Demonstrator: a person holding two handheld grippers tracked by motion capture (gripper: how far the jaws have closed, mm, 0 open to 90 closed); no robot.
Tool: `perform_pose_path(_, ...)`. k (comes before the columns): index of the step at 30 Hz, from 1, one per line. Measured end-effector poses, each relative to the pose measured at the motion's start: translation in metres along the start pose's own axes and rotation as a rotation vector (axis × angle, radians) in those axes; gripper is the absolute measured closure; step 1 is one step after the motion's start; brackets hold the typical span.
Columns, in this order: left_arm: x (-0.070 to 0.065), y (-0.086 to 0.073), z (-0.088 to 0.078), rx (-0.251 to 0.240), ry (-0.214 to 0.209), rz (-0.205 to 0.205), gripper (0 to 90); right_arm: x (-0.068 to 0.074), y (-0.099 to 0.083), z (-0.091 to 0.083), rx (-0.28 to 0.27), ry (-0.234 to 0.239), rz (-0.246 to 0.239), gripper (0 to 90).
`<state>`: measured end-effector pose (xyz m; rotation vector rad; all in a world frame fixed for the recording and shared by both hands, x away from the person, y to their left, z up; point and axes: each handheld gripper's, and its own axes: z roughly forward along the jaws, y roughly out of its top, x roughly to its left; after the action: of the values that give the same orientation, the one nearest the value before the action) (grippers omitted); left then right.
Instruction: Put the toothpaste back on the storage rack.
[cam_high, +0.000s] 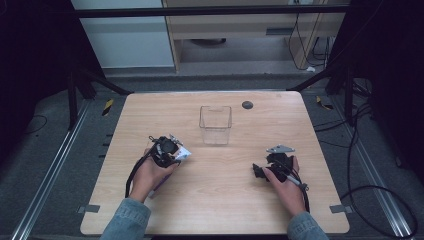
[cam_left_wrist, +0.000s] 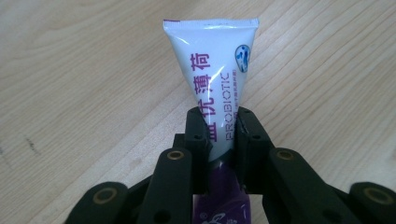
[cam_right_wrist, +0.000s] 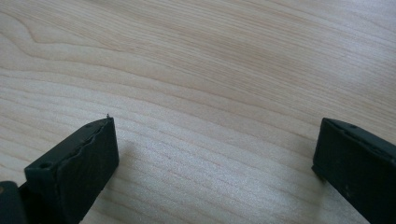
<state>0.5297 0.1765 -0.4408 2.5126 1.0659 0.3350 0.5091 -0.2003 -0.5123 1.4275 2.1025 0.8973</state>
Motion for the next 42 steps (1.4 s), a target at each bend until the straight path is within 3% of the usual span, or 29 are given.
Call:
perform_pose_path(5, -0.001, -0.001, -0.015, -0.061, -0.012, -0.013, 77.2, 0.000, 0.000, 0.000, 0.000, 0.000, 0.000, 0.4)
perform_pose_path(7, -0.001, 0.000, -0.019, -0.060, -0.016, -0.004, 77.3, 0.000, 0.000, 0.000, 0.000, 0.000, 0.000, 0.4)
perform_pose_path(11, -0.004, 0.001, -0.037, -0.149, -0.047, -0.014, 77.3, 0.000, 0.000, 0.000, 0.000, -0.001, 0.000, 0.4)
perform_pose_path(19, -0.004, 0.006, -0.047, -0.199, -0.019, -0.016, 77.6, 0.000, 0.000, 0.000, 0.000, 0.000, 0.000, 0.4)
perform_pose_path(22, -0.003, 0.009, -0.057, -0.259, -0.003, -0.029, 77.8, 0.000, 0.000, 0.000, 0.000, 0.000, 0.000, 0.4)
perform_pose_path(27, 0.000, 0.010, -0.064, -0.278, 0.009, -0.035, 77.8, 0.000, 0.000, 0.000, 0.000, 0.000, 0.000, 0.4)
perform_pose_path(33, -0.006, 0.009, -0.074, -0.341, 0.032, -0.041, 77.7, 0.001, 0.000, 0.000, -0.002, -0.007, 0.004, 0.4)
perform_pose_path(39, -0.007, 0.012, -0.076, -0.351, 0.027, -0.033, 77.7, 0.002, 0.000, 0.000, -0.003, -0.011, 0.009, 0.4)
perform_pose_path(42, -0.004, 0.013, -0.077, -0.375, -0.016, -0.044, 77.8, 0.002, 0.000, 0.001, -0.003, -0.012, 0.010, 0.4)
